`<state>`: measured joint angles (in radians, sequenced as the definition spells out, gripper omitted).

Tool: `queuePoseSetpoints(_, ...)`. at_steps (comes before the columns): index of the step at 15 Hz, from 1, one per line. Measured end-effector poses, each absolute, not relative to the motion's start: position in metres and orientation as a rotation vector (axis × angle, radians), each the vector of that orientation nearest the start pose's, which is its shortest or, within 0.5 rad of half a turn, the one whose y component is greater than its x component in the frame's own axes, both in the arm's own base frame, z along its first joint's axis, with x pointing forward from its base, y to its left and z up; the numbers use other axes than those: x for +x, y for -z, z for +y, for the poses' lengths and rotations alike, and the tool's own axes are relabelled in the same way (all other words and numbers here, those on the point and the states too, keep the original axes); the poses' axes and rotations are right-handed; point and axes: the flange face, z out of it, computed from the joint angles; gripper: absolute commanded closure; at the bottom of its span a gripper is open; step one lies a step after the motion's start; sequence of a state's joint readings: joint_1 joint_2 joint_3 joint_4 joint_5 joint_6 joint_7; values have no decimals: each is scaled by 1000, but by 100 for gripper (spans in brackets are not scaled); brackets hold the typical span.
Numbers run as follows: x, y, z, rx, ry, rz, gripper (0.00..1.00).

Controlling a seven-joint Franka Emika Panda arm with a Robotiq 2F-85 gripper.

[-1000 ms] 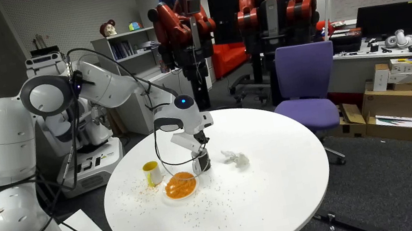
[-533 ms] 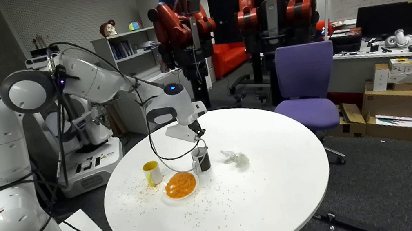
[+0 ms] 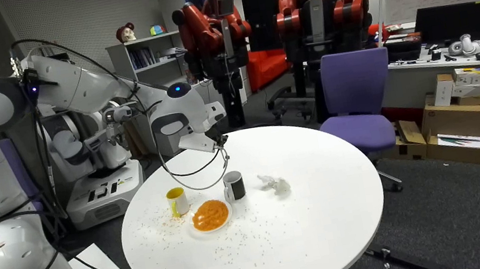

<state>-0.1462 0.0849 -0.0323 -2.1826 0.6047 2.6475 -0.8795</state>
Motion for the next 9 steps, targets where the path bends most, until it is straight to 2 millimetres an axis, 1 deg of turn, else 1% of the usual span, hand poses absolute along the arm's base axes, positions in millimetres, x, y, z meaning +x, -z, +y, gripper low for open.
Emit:
queuePoseSetpoints(2,549,-386,-114,-2877,708,-321,99)
queuePoseSetpoints(5,521,-375,-115,-2813,535,-321,99)
queuePoseSetpoints(7,499,-372,-121,-2760,432,-299,99)
queuePoseSetpoints(9,480,-368,-135,-2739,391,-248,99)
